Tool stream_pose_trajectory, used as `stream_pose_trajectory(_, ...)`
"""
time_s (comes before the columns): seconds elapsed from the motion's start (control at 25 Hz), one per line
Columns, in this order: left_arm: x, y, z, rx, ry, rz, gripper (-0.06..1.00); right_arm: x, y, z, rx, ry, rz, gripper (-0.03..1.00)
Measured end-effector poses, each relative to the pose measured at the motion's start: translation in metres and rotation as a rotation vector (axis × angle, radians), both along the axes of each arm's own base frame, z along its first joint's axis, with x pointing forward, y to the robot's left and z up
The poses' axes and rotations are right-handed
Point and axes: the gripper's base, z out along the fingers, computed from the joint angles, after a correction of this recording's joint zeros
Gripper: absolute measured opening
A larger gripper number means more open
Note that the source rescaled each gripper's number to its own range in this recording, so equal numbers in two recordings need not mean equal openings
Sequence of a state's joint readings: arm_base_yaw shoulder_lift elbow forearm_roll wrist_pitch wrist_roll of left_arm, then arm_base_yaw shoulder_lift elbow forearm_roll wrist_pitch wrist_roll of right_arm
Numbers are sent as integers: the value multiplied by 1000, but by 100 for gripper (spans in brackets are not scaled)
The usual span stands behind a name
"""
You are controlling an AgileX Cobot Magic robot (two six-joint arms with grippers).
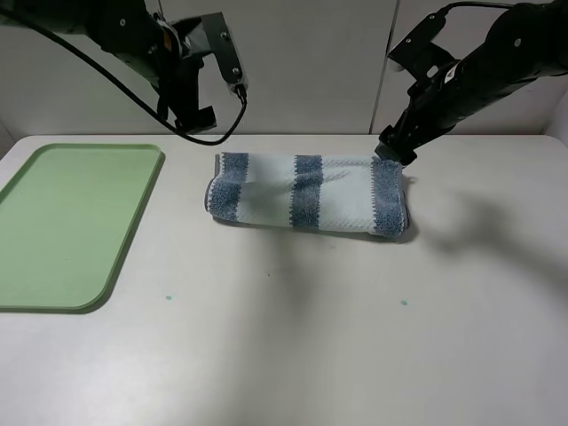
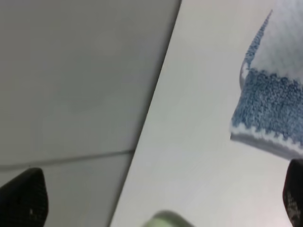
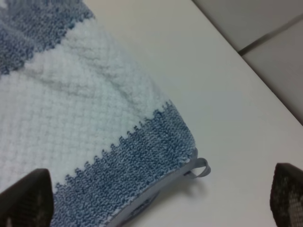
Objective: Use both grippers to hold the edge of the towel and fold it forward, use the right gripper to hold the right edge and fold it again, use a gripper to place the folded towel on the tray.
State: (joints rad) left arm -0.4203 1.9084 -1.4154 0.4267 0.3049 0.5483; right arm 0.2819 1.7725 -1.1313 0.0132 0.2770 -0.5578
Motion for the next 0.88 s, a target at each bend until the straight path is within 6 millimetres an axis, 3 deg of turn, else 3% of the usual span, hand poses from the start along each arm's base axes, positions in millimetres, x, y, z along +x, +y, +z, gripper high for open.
stream_pose_trajectory(0.52, -41, 28, 70, -206, 47, 362, 100, -1, 0, -1, -3, 12, -1, 100)
stream_pose_trajectory(0.88, -85, 51, 121, -292, 57, 536, 100, -1, 0, -1, -3, 14, -1, 100)
